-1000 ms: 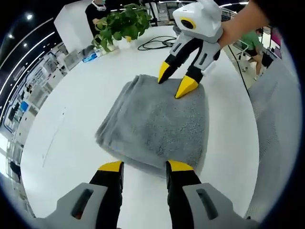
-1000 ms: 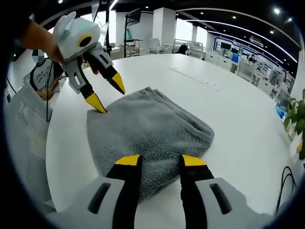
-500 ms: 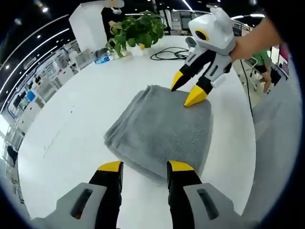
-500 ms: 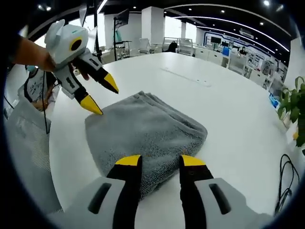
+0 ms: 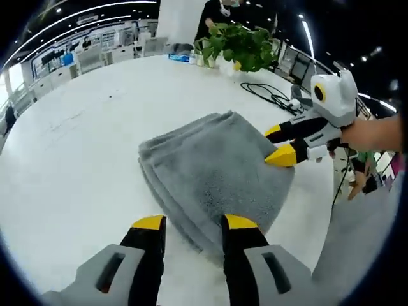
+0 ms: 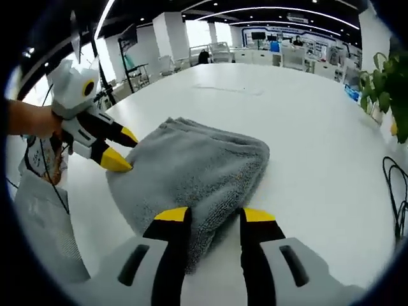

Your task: Fold the towel on the table until its edges align and the towel forms a compact rectangular stack.

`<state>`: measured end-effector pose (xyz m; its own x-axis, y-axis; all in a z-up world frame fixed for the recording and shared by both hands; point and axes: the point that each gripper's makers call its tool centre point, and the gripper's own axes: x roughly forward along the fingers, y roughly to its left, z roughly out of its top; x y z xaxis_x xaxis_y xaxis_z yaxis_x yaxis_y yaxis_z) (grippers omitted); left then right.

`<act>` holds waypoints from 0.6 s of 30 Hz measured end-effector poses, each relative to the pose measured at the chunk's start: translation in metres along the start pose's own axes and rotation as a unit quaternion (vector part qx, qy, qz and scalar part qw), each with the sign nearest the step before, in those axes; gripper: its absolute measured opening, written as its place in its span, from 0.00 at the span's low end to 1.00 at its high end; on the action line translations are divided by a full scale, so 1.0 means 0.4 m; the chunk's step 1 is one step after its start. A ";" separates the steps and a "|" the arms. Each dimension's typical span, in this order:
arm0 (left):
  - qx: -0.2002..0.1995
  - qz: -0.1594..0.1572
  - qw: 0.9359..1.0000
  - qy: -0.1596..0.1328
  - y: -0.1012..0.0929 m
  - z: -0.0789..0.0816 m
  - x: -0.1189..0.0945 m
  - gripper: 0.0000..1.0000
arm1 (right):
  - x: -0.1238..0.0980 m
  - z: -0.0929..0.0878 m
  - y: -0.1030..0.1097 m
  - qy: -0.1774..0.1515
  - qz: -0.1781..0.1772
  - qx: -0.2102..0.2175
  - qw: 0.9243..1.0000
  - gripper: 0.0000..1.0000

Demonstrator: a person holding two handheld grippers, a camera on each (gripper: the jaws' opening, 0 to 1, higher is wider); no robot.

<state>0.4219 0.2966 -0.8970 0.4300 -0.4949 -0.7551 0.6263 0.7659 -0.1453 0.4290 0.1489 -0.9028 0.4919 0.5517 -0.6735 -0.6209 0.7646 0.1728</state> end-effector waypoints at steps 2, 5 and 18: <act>-0.005 -0.013 1.000 0.002 -0.005 -0.002 0.008 0.32 | 0.004 -0.003 0.003 0.001 0.008 0.014 1.000 0.26; -0.026 -0.032 0.999 0.009 -0.016 -0.004 0.020 0.26 | 0.012 -0.006 -0.001 -0.001 0.017 0.027 0.999 0.24; -0.028 -0.034 0.999 -0.005 0.038 0.047 0.057 0.26 | 0.067 0.054 -0.038 0.009 0.007 0.002 1.000 0.22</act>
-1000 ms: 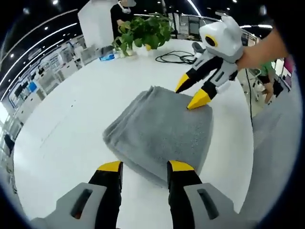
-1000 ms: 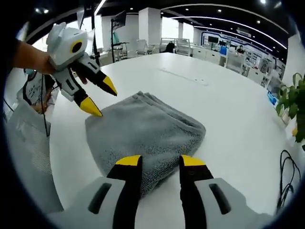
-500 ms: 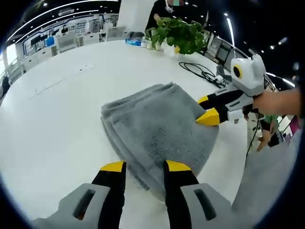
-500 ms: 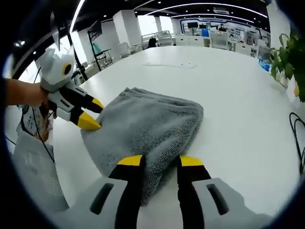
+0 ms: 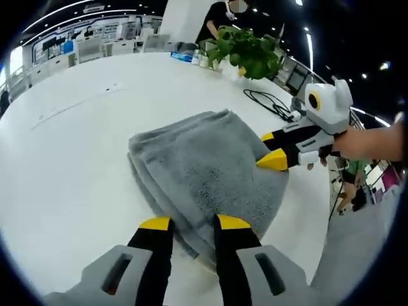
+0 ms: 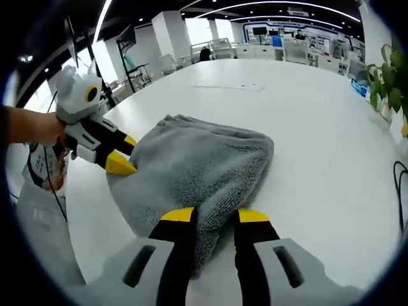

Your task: Fold the towel on the table until its edges align and the towel forms a compact rectangular stack.

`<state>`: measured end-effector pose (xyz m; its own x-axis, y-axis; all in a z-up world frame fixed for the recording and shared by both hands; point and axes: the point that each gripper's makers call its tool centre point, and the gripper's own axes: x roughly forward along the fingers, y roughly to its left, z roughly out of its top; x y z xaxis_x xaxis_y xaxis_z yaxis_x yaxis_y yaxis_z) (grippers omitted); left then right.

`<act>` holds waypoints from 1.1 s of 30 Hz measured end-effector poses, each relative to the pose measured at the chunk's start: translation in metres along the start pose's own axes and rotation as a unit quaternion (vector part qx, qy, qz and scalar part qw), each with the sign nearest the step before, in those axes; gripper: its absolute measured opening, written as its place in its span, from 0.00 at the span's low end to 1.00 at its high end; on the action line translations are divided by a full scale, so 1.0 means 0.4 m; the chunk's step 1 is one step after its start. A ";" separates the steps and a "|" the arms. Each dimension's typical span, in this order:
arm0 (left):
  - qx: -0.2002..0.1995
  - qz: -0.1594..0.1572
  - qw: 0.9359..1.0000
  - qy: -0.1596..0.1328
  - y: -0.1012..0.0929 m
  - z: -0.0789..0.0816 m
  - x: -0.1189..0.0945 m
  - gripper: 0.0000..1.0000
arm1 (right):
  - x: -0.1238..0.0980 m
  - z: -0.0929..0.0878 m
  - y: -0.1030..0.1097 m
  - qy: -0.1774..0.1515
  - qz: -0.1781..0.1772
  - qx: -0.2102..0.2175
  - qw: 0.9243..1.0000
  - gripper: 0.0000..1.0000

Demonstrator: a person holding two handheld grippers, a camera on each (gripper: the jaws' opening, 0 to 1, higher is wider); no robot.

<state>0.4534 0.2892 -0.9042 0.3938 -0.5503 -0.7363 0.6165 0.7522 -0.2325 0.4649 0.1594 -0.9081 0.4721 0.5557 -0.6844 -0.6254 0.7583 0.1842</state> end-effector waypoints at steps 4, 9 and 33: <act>0.015 0.006 1.000 0.004 0.030 0.020 0.007 0.26 | 0.021 0.020 -0.015 -0.001 -0.003 0.001 1.000 0.22; 0.026 0.016 0.999 0.009 0.066 0.045 0.015 0.26 | 0.049 0.047 -0.031 -0.001 -0.009 0.002 1.000 0.22; 0.051 0.097 0.993 -0.037 0.122 0.103 -0.038 0.56 | -0.009 0.106 -0.059 -0.072 -0.061 0.044 0.995 0.35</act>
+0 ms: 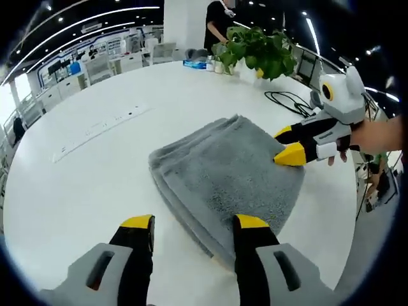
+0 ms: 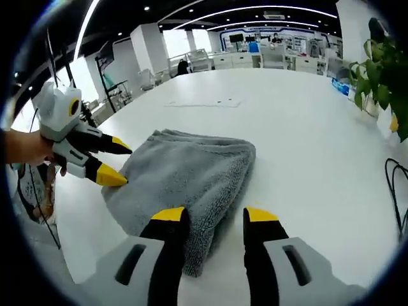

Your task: Fold the towel on the table until its edges align and the towel forms a compact rectangular stack.

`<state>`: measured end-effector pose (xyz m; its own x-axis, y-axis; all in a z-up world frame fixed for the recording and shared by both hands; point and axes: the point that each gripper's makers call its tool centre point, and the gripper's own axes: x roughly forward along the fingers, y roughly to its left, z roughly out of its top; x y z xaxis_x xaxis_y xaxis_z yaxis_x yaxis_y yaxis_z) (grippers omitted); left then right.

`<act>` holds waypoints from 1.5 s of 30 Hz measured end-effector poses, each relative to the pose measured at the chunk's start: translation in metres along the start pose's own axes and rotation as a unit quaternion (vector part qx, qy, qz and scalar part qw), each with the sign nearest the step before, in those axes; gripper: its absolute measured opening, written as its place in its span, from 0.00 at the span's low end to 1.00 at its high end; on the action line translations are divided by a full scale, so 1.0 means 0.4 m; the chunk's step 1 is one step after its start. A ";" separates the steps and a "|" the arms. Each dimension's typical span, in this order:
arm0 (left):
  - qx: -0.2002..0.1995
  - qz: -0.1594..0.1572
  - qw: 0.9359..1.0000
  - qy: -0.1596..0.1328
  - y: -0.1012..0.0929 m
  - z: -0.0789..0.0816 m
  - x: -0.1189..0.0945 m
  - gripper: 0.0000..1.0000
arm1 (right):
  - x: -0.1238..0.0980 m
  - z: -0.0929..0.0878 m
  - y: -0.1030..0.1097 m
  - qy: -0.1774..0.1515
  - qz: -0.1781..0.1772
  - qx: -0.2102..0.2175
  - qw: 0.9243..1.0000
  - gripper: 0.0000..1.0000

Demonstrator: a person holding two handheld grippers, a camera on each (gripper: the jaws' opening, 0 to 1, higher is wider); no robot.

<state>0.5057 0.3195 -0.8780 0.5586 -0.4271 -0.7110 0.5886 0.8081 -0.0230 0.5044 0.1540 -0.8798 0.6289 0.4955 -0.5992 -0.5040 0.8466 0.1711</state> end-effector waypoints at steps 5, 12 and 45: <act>0.008 0.012 1.000 -0.024 0.005 0.018 -0.038 0.66 | -0.042 0.029 0.022 -0.030 0.009 -0.006 0.999 0.41; 0.038 0.025 0.998 -0.045 0.005 0.032 -0.097 0.71 | -0.079 0.015 0.083 -0.034 0.035 -0.055 0.997 0.60; 0.010 0.046 0.993 -0.108 -0.057 0.010 -0.291 0.99 | -0.225 0.019 0.148 -0.077 0.006 -0.092 0.993 0.98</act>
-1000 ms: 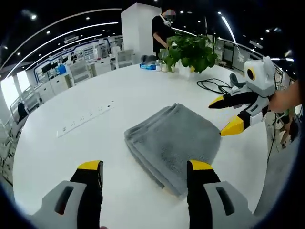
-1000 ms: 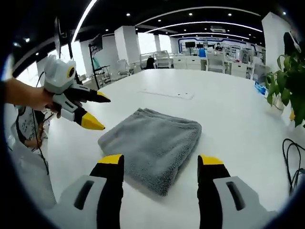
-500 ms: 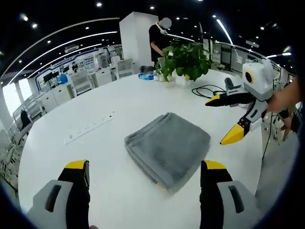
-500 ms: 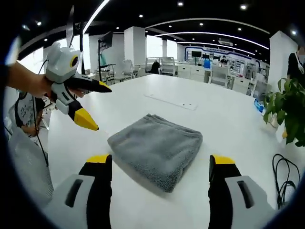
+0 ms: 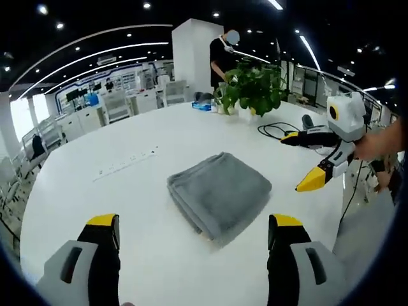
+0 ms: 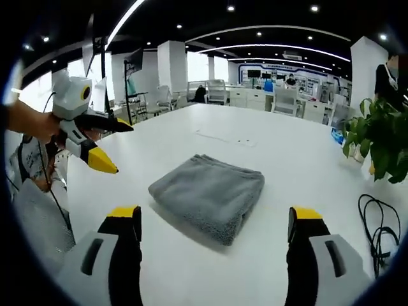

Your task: Fold the towel on the table until its edges align and the towel forms a compact rectangular stack.

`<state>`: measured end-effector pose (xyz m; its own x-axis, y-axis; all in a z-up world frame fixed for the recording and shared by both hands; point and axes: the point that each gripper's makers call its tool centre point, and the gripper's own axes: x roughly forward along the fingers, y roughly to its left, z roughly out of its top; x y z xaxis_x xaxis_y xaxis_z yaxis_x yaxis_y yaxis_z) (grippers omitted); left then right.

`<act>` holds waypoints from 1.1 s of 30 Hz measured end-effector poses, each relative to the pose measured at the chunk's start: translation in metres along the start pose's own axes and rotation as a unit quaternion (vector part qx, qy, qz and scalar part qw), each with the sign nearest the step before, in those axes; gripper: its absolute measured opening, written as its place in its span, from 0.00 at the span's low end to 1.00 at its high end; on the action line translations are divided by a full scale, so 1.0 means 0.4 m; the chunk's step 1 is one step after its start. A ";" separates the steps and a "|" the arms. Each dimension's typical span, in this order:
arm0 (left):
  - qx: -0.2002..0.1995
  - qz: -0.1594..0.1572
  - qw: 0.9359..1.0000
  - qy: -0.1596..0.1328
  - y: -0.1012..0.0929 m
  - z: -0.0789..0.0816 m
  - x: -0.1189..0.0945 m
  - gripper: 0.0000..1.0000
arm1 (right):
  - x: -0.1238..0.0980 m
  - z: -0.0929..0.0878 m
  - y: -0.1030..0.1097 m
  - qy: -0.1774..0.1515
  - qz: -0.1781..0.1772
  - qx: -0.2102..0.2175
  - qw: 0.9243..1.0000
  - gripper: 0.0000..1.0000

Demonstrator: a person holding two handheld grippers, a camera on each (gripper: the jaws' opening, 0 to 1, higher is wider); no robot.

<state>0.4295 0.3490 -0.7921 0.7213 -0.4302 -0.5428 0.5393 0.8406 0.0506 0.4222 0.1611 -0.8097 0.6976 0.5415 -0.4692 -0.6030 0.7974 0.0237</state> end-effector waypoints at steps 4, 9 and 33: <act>-0.002 0.001 1.000 -0.008 -0.016 -0.010 -0.019 0.99 | -0.011 -0.009 0.003 -0.005 -0.005 -0.001 1.000 0.99; -0.001 0.005 1.000 -0.008 -0.022 -0.032 -0.034 0.99 | -0.024 -0.030 0.016 0.000 -0.002 -0.002 1.000 0.99; 0.013 0.027 0.999 -0.020 -0.069 -0.145 -0.109 0.99 | -0.102 -0.088 0.063 -0.004 -0.008 0.009 1.000 0.99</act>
<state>0.3579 0.3635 -0.8183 0.7668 -0.3973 -0.5041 0.5093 0.8546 0.1013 0.3650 0.1496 -0.8211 0.7096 0.5310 -0.4631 -0.5853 0.8102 0.0320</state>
